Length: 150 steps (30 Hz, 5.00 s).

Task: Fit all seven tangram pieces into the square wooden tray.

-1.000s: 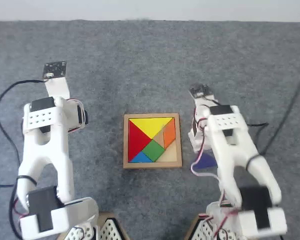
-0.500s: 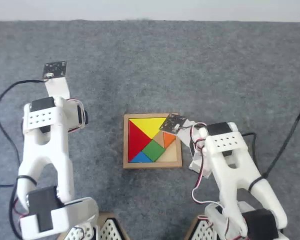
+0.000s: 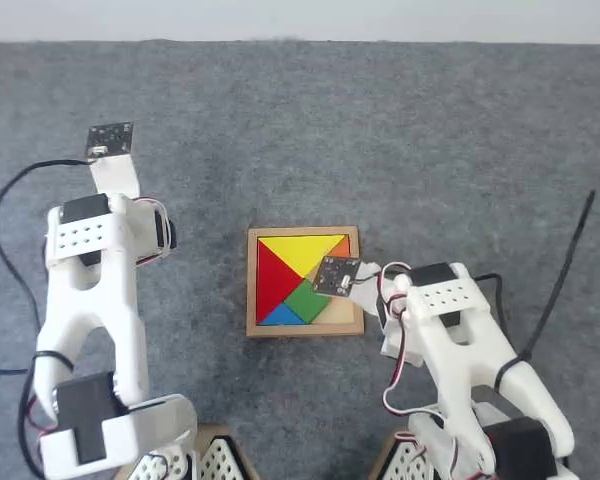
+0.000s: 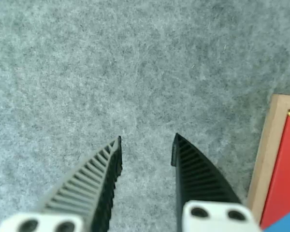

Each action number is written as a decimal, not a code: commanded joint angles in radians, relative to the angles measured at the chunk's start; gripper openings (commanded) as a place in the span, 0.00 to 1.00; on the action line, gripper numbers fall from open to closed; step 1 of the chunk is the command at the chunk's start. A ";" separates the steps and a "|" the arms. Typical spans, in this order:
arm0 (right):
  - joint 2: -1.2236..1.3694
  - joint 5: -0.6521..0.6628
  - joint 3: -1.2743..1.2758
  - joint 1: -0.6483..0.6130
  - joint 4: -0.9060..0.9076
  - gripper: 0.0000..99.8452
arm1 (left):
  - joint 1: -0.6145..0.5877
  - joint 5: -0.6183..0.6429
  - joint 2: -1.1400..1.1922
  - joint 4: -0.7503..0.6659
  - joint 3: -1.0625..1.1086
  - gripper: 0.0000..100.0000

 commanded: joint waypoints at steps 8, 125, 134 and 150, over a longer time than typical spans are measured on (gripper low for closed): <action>0.096 0.023 -0.017 -0.007 -0.022 0.28 | 0.000 -0.012 -0.029 -0.012 -0.002 0.17; -0.105 -0.721 -0.071 -0.386 0.045 0.13 | 0.008 0.064 -0.028 -0.057 0.048 0.17; 0.125 -0.740 -0.144 -0.312 -0.012 0.27 | 0.006 0.064 -0.028 -0.055 0.048 0.17; 0.134 -0.801 -0.265 0.231 -0.091 0.24 | 0.008 0.064 -0.028 -0.055 0.048 0.17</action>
